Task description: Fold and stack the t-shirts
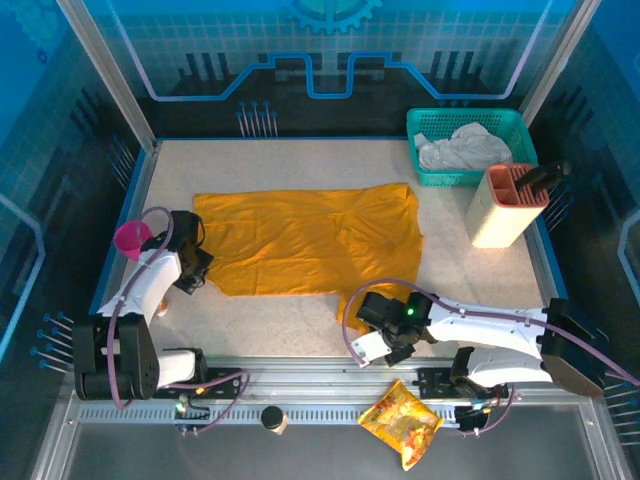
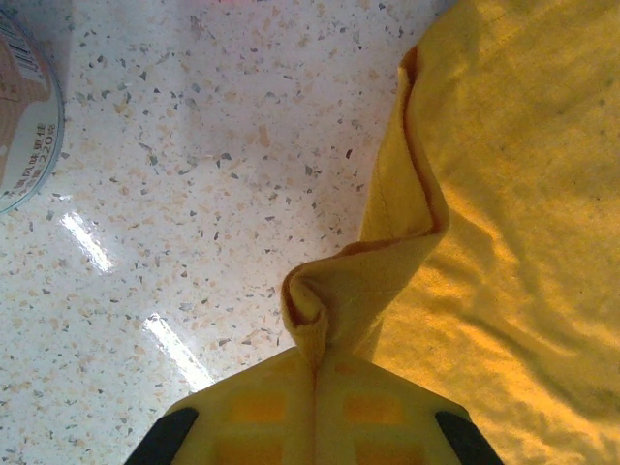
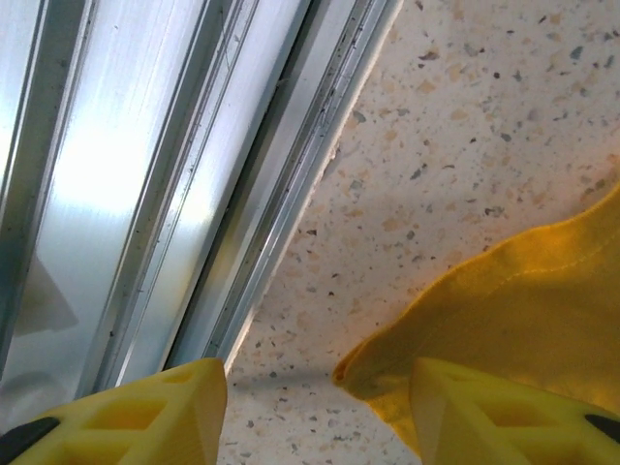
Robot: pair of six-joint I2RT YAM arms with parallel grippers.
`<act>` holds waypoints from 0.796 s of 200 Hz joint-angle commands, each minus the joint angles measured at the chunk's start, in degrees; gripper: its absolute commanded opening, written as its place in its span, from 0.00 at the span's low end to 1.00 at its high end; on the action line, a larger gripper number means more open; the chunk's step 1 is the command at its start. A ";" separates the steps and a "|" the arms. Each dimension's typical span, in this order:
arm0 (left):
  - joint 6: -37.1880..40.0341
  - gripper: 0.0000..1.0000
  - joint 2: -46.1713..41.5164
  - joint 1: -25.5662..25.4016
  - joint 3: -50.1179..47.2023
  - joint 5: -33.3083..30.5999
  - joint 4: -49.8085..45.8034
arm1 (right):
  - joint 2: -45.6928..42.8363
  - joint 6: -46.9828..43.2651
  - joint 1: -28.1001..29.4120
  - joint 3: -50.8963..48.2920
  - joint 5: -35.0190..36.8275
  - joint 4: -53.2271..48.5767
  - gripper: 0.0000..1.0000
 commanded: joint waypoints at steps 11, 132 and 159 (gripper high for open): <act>1.63 0.00 -1.80 -0.18 0.48 -0.01 -0.62 | 1.06 1.01 0.72 0.13 -0.29 2.53 0.50; 2.47 0.00 -2.22 -0.14 0.35 1.46 1.49 | 5.95 2.44 -4.13 -0.09 2.08 5.28 0.38; 2.84 0.00 -2.51 -0.10 0.43 1.55 1.48 | 7.33 2.45 -4.74 0.35 1.80 4.93 0.34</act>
